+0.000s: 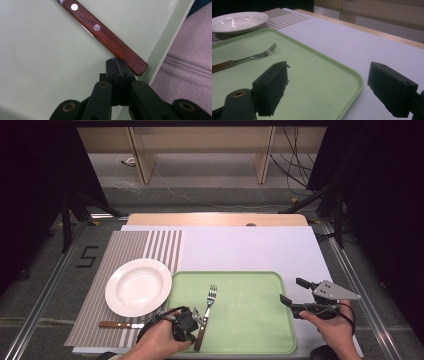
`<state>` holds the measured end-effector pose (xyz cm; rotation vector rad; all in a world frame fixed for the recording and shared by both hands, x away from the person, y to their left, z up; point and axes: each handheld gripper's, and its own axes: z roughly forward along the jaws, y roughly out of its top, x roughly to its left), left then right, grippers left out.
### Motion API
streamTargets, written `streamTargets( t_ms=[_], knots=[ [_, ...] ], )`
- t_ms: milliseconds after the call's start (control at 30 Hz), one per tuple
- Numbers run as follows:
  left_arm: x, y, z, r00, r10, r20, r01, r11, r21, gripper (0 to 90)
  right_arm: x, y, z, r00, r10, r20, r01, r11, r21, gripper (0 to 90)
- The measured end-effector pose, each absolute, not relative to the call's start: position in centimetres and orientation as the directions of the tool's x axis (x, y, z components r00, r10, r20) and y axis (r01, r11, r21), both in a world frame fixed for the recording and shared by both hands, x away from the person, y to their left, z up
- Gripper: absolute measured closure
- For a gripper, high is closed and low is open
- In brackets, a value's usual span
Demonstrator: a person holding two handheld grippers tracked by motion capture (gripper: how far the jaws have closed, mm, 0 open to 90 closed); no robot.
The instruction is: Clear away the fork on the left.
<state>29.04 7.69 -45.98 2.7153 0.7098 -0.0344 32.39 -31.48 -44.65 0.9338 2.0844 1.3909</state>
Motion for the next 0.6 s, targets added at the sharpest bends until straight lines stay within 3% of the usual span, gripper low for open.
streamTargets(
  t_ms=[600],
  knots=[
    [28.86,6.7,-46.09,0.888,0.446,-0.115,0.456,-0.816,0.354,85.7,32.38,-31.48,-44.64,-0.663,0.748,-0.009,0.281,0.26,0.924,17.5]
  ],
)
